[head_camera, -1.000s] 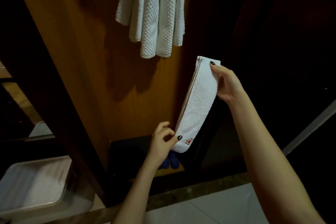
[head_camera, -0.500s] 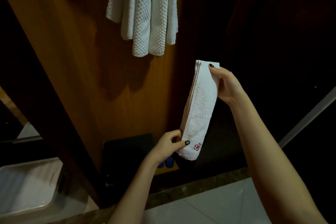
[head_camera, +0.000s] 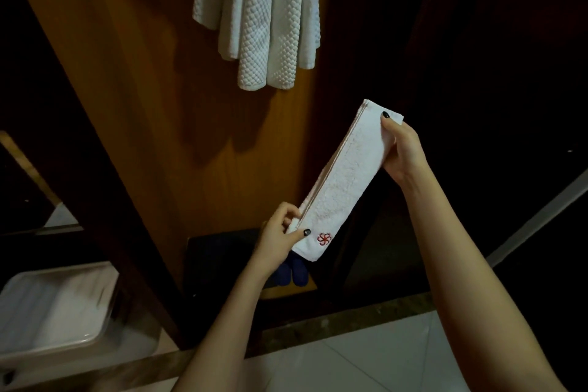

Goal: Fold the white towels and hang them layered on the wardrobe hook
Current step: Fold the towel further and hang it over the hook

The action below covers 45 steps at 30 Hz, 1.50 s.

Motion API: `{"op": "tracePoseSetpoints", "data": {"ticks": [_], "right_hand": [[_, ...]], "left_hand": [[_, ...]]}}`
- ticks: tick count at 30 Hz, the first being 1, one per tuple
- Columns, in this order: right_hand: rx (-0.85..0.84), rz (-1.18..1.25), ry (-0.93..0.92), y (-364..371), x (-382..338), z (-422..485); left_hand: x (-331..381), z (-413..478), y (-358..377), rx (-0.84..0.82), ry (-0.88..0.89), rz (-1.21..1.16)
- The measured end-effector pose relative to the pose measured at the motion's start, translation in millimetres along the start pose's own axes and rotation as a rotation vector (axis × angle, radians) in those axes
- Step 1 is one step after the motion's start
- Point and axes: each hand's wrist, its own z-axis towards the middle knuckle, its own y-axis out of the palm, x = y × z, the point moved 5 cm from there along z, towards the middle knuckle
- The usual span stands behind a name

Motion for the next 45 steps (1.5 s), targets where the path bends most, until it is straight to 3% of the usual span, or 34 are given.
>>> {"op": "tracePoseSetpoints", "data": {"ticks": [6, 9, 12, 15, 23, 28, 37, 42, 45], "right_hand": [[0.17, -0.072, -0.047, -14.7, 8.4, 2.0], [0.223, -0.194, -0.083, -20.8, 12.9, 3.0], [0.212, -0.182, -0.005, -23.5, 22.0, 6.7], [0.19, -0.186, 0.054, -25.2, 24.8, 9.9], [0.027, -0.265, -0.063, -14.3, -7.1, 21.9], [0.043, -0.224, -0.274, 0.7, -60.1, 38.0], [-0.244, -0.344, -0.393, 48.0, -151.4, 60.2], [-0.133, -0.325, -0.551, 65.2, -190.8, 74.7], [-0.173, -0.259, -0.596, 78.4, -210.3, 80.4]], "left_hand": [[12.3, 1.3, -26.1, 0.099, 0.081, -0.014], [10.1, 8.1, -41.5, 0.034, 0.001, 0.005], [2.6, 15.8, -49.1, -0.123, -0.133, 0.103], [11.9, 28.1, -67.2, -0.093, -0.152, 0.088], [80.5, 87.3, -131.1, -0.015, -0.016, 0.117], [134.2, 120.3, -151.8, 0.017, 0.119, 0.165], [239.4, 153.5, -194.8, 0.205, 0.361, 0.208], [282.0, 161.1, -222.0, 0.255, 0.465, 0.205], [306.8, 167.6, -237.3, 0.237, 0.495, 0.2]]}}
